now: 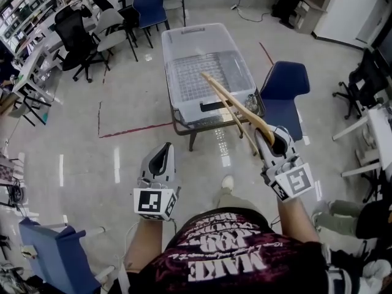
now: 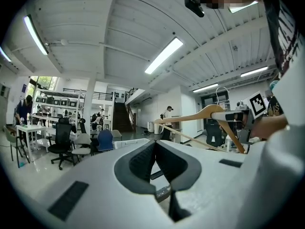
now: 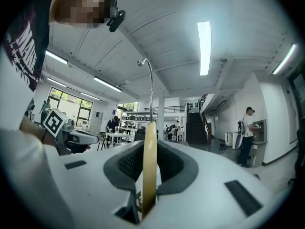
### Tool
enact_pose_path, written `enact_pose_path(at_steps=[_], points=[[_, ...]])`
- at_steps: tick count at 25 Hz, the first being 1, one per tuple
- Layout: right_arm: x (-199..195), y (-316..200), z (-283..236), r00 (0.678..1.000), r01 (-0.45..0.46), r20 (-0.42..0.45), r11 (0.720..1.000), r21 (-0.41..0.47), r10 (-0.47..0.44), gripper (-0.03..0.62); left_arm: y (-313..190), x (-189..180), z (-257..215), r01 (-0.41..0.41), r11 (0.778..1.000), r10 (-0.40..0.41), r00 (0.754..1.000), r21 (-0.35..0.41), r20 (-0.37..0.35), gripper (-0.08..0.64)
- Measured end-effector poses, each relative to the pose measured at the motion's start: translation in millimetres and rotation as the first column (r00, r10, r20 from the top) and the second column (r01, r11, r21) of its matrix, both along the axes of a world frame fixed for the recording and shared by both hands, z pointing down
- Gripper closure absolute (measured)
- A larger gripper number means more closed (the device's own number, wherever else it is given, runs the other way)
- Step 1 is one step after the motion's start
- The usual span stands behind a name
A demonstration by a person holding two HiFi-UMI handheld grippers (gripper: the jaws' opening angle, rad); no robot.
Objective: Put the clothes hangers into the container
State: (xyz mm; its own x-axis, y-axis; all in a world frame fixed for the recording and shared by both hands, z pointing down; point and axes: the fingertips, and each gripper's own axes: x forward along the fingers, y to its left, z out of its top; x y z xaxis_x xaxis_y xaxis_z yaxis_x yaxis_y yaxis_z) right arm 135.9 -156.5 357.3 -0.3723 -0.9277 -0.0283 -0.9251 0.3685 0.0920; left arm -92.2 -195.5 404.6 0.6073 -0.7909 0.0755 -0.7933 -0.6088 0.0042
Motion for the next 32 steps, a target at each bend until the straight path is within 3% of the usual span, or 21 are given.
enact_pose_path(at_steps=[6,15,24,32], points=[[19.5,-35.9,2.2,0.999,0.036,0.018,0.999,-0.005,-0.036,0.532,-37.5,24.6,-3.3,0.009,1.000,-0.009,1.000,-0.008,0.006,0.554],[44.4,-87.1,1.1,0.994,0.101,0.032,0.995,0.012,-0.101,0.532,-86.4,54.6,-11.6,0.090,0.996,-0.090,0.996,0.022,0.002,0.554],[93.4,-135.3,-0.8,0.988,0.149,0.032,0.989,0.025,-0.149,0.532,-126.7,111.8,-27.3,0.091,0.993,-0.089,0.995,0.070,-0.036,0.554],[113.5,-171.7,15.1,0.984,0.171,0.059,0.985,-0.016,-0.170,0.532,-141.4,120.3,-14.2,0.125,0.991,-0.127,0.991,0.053,0.034,0.554]])
